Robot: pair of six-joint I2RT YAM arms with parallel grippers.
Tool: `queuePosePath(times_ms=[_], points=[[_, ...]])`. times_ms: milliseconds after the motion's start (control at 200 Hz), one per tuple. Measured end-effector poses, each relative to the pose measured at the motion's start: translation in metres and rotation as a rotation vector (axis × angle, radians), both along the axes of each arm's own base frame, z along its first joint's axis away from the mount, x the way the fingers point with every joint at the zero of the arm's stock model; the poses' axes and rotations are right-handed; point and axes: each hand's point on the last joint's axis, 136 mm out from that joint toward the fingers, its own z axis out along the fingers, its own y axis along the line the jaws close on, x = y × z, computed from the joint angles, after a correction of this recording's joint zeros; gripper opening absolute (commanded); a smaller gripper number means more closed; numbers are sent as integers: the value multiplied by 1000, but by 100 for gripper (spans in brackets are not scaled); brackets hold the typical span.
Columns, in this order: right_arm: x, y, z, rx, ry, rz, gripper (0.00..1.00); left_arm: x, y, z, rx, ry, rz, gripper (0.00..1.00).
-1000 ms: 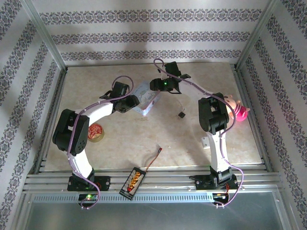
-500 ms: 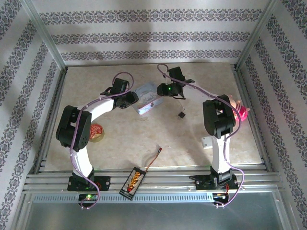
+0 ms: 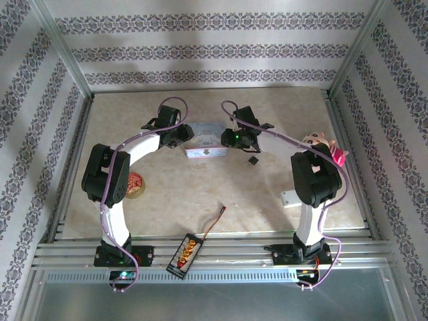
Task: Unlock the padlock with the key
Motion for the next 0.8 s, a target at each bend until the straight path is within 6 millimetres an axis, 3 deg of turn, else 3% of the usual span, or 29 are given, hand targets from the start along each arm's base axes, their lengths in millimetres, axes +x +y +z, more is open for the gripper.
queuePosePath(times_ms=[160, 400, 485, 600, 685, 800], points=[[-5, -1, 6, -5, -9, -10, 40, 0, -1, 0, -1, 0, -5, 51], [-2, -16, 31, -32, -72, -45, 59, -3, 12, 8, 14, -15, 21, 86], [-4, -29, 43, -49, -107, -74, 66, -8, 27, 25, 33, -45, 49, 100], [-14, -52, 61, -74, -160, -112, 78, -18, 53, 63, 75, -132, 99, 99], [-25, -71, 73, -95, -199, -149, 97, -32, 76, 92, 130, -211, 137, 99], [-42, -98, 80, -139, -243, -192, 98, -62, 107, 110, 235, -305, 191, 99]])
